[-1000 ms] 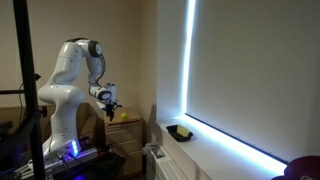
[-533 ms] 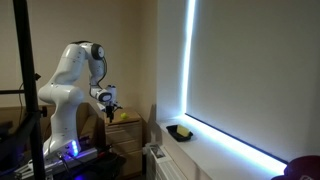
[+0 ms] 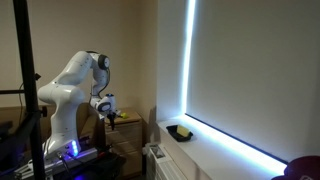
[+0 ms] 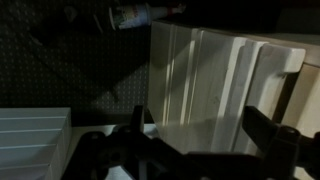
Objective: Open the topmost drawer
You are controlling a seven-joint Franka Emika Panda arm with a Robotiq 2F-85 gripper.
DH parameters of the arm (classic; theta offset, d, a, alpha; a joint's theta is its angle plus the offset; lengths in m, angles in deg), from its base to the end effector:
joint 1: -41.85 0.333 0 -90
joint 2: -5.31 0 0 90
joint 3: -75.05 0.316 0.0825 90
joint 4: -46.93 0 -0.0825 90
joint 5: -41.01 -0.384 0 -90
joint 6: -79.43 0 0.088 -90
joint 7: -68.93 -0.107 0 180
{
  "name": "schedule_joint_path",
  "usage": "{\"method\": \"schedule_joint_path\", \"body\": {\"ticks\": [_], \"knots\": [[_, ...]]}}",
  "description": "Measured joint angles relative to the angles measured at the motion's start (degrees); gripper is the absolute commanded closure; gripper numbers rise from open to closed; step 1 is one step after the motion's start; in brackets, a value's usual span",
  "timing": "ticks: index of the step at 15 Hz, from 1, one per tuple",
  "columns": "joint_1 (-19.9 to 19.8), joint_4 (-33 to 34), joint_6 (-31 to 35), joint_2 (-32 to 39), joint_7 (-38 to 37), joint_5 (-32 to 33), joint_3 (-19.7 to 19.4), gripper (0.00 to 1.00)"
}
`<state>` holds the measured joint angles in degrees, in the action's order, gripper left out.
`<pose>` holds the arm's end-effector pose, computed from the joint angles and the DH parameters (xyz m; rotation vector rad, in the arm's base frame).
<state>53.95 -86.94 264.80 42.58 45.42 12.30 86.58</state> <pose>0.4718 0.1659 0.0849 -2.8122 0.8057 -0.2231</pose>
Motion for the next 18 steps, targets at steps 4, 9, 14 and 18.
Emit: {"method": "schedule_joint_path", "body": {"ticks": [4, 9, 14, 18], "knots": [[0.1, 0.1, 0.3, 0.0, 0.0, 0.4, -0.2, 0.0], [0.9, 2.5, 4.4, 1.3, -1.7, 0.4, -0.5, 0.0], [1.1, 6.2, 4.6, 4.5, -2.3, 0.4, 0.0, 0.0], [1.2, 6.2, 4.6, 4.5, -2.3, 0.4, -0.1, 0.0]]}}
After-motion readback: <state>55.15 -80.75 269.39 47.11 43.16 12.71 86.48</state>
